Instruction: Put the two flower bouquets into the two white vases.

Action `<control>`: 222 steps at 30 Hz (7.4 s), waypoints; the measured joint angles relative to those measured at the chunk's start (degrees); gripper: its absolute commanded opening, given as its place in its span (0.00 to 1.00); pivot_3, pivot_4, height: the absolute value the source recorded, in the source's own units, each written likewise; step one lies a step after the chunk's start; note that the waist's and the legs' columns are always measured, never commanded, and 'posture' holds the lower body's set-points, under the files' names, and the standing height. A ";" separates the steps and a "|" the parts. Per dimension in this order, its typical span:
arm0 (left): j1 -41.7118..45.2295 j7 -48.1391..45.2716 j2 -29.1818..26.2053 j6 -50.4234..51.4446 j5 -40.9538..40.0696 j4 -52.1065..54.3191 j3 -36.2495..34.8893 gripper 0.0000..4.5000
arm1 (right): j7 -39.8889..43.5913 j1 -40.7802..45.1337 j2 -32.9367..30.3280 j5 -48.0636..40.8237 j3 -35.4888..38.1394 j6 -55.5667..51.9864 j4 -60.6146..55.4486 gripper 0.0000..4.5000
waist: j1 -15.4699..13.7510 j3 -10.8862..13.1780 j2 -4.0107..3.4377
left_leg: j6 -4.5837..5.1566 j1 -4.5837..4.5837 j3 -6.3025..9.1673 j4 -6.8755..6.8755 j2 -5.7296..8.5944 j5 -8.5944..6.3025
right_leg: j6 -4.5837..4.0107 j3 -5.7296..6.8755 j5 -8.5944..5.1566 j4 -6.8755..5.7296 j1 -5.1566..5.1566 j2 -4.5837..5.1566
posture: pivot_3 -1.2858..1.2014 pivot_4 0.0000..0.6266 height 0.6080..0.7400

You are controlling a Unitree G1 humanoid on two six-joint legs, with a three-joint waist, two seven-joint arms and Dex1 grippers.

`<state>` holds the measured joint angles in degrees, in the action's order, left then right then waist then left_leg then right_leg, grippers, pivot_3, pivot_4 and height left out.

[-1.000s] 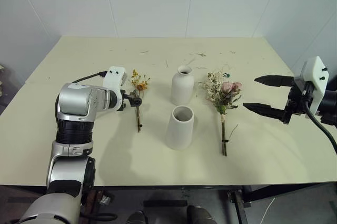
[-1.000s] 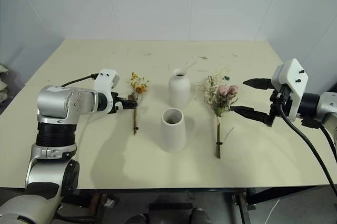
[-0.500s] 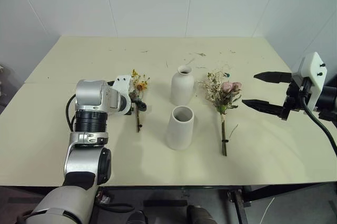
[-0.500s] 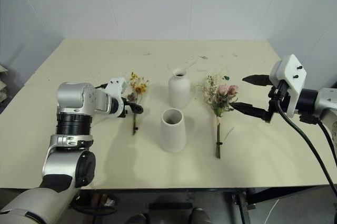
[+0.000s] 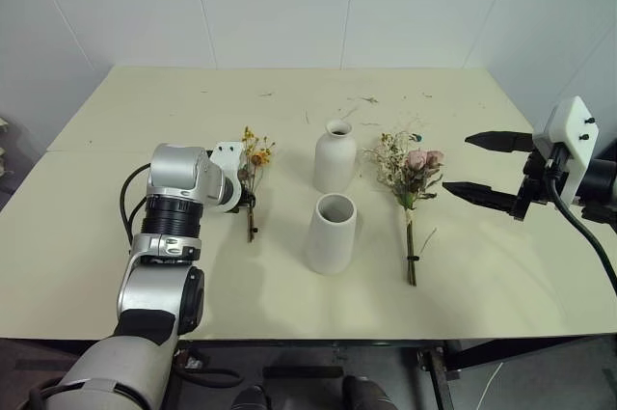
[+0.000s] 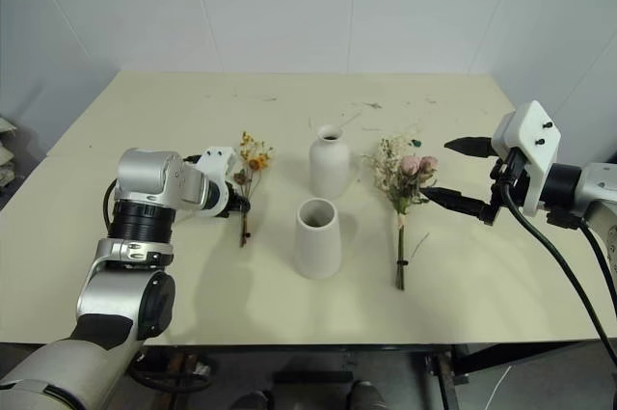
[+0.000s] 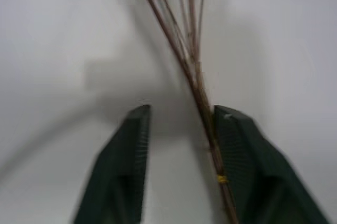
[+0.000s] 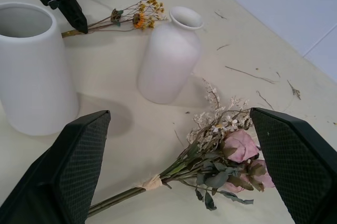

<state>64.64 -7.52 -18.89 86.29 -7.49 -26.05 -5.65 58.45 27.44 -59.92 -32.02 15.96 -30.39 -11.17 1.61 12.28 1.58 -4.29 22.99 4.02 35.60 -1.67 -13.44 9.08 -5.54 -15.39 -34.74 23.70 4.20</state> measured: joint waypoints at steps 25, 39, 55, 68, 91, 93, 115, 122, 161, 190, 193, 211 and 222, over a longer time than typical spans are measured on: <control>4.33 -13.05 4.89 -75.59 -5.49 -18.58 -8.74 0.01 | -6.49 -10.02 0.37 -1.48 8.55 -3.14 -8.53 1.00 | -0.63 0.00 0.00 | 0.00 0.12 -0.03 0.01 0.02 0.00 | 0.09 0.00 0.06 0.23 0.00 0.02 | 0.52 0.24 1.00; 17.53 -42.80 12.59 -95.42 -21.36 -39.87 -20.59 0.01 | -14.33 -14.06 7.22 -12.99 14.45 -10.36 -17.85 1.00 | -1.55 0.01 0.01 | 0.09 0.19 -0.06 0.10 0.03 -0.05 | 0.15 -0.01 0.10 0.34 -0.04 0.02 | 0.52 0.24 1.00; 20.34 -49.54 13.40 -93.20 -20.55 -46.98 -22.04 0.01 | -27.58 -18.84 11.20 -25.82 20.61 -13.71 -25.51 1.00 | -1.47 0.01 0.01 | 0.14 0.16 -0.05 0.09 0.03 -0.05 | 0.15 -0.02 0.10 0.30 -0.04 0.00 | 0.52 0.24 1.00; 20.19 -44.99 14.11 -94.84 -14.26 -49.21 -18.91 0.01 | -30.59 -25.05 12.50 -25.89 21.87 -12.05 -29.19 1.00 | -1.55 0.01 0.01 | 0.15 0.17 -0.04 0.10 0.03 -0.05 | 0.15 -0.02 0.10 0.31 -0.05 0.00 | 0.52 0.24 1.00; 17.64 -33.39 16.36 -98.91 -7.14 -51.24 -17.46 0.01 | -33.39 -27.86 12.48 -26.26 24.95 -11.82 -30.24 1.00 | -1.59 0.01 0.01 | 0.15 0.16 -0.05 0.09 0.03 -0.05 | 0.15 -0.02 0.10 0.33 -0.06 0.00 | 0.52 0.24 1.00; 17.40 -33.47 16.48 -98.91 -6.56 -51.24 -17.09 0.01 | -33.56 -27.88 12.48 -26.31 25.02 -11.82 -30.25 1.00 | -1.59 0.01 0.01 | 0.15 0.16 -0.05 0.10 0.03 -0.05 | 0.15 -0.02 0.10 0.32 -0.06 0.00 | 0.52 0.24 1.00; 15.42 -34.51 16.22 -95.95 -1.31 -51.42 -14.40 0.69 | -34.18 -27.75 11.14 -26.38 25.04 -11.81 -30.21 1.00 | -1.59 0.01 0.01 | 0.15 0.16 -0.05 0.10 0.03 -0.05 | 0.15 -0.02 0.10 0.32 -0.07 0.00 | 0.52 0.24 1.00; 15.43 -35.93 14.25 -96.99 -0.26 -51.41 -13.48 0.99 | -34.12 -27.34 10.95 -26.17 25.02 -11.78 -29.86 1.00 | -1.58 0.01 0.01 | 0.15 0.16 -0.05 0.09 0.03 -0.05 | 0.15 -0.02 0.10 0.32 -0.07 0.00 | 0.52 0.24 1.00; -10.29 -78.56 -27.35 -71.73 -26.03 -16.58 2.34 0.99 | -57.00 8.44 22.06 -13.11 -8.08 -45.58 -1.52 1.00 | 0.54 -0.02 0.00 | 0.24 0.18 -0.01 -0.06 -0.09 0.00 | -0.19 -0.01 -0.07 -0.58 0.32 -0.03 | 0.52 0.24 1.00; -34.90 -76.92 -31.07 -57.56 -39.39 16.39 -11.54 1.00 | -47.96 14.93 29.62 5.54 -17.88 -42.55 9.25 0.01 | 1.47 -0.02 0.00 | 0.24 0.16 -0.03 -0.10 -0.09 0.00 | -0.26 -0.01 -0.10 -0.34 0.36 -0.03 | 0.52 0.24 1.00; -34.69 -76.74 -30.59 -57.56 -39.33 16.36 -11.46 1.00 | -48.51 14.55 29.63 6.86 -15.94 -42.12 8.45 0.01 | 1.53 -0.02 0.00 | 0.24 0.17 -0.03 -0.14 -0.09 0.00 | -0.26 -0.01 -0.10 -0.31 0.36 -0.03 | 0.52 0.24 1.00; -21.27 -78.50 -25.30 -60.35 -34.01 3.65 -4.53 1.00 | -52.78 16.74 33.89 13.18 2.22 -16.86 -1.96 0.01 | 2.02 -0.01 -0.01 | 0.26 0.18 -0.10 -0.50 -0.11 0.02 | -0.29 -0.02 -0.13 -0.36 0.64 -0.03 | 0.52 0.24 1.00; -20.80 -78.47 -24.88 -62.52 -33.04 2.75 -5.23 1.00 | -41.44 18.38 45.29 3.18 -7.69 -1.97 -11.53 0.01 | 1.75 -0.01 -0.01 | 0.17 0.24 -0.08 -0.48 -0.13 0.08 | -0.38 -0.02 -0.19 -0.71 0.74 -0.03 | 0.52 0.24 1.00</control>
<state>43.85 -85.99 -43.77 23.77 -40.53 -23.30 -10.88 17.01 45.82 -14.63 -28.84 8.27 -32.36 -22.70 3.36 12.27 1.58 -4.12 23.24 3.94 35.13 -1.79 -13.36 8.70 -5.55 -15.58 -35.45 24.44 4.16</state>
